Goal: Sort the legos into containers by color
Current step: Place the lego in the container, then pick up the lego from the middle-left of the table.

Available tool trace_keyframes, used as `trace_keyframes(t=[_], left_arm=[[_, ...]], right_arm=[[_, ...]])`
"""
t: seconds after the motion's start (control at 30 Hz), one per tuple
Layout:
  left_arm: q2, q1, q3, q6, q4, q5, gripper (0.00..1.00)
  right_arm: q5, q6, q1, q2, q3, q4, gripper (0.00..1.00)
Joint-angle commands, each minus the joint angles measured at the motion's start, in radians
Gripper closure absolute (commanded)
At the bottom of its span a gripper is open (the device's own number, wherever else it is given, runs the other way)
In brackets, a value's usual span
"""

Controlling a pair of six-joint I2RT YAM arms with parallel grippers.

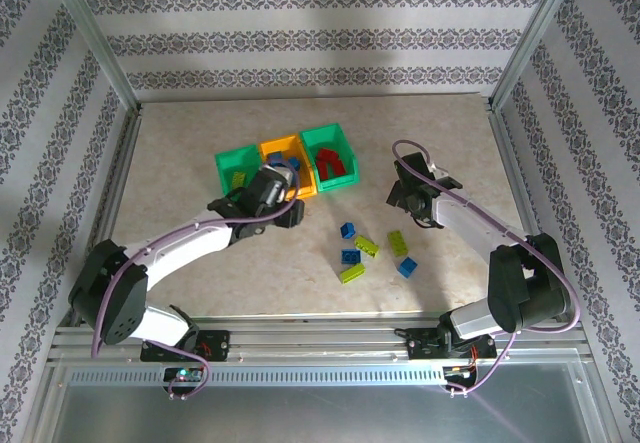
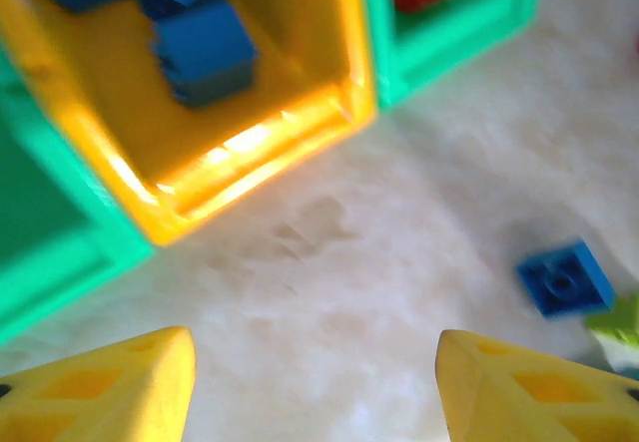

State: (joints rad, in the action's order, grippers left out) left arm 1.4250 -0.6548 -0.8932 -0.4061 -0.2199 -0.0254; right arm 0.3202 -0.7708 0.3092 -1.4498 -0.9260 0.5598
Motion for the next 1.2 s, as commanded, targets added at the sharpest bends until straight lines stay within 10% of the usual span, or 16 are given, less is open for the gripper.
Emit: trace_keyframes(t=[0.0,0.43,0.87,1.17], left_arm=[[0.002,-0.078,0.011,0.035,0.1,0.034,0.35],[0.117,-0.302,0.0,0.11,0.157,0.125,0.2],[0.159,-0.381,0.005,0.087,0.128,0.151,0.26],[0.198,-0.409,-0.03,0.098,0.106,0.15,0.08]], right_arm=[[-0.004,-0.002,-0.007,0.025,0.003,0.02,0.02],[-0.009,-0.006,-0.006,0.035,0.015,0.035,0.02],[-0.013,-0.007,-0.007,0.041,0.018,0.037,0.02],[-0.006,-0.01,-0.006,0.068,0.036,0.042,0.02]])
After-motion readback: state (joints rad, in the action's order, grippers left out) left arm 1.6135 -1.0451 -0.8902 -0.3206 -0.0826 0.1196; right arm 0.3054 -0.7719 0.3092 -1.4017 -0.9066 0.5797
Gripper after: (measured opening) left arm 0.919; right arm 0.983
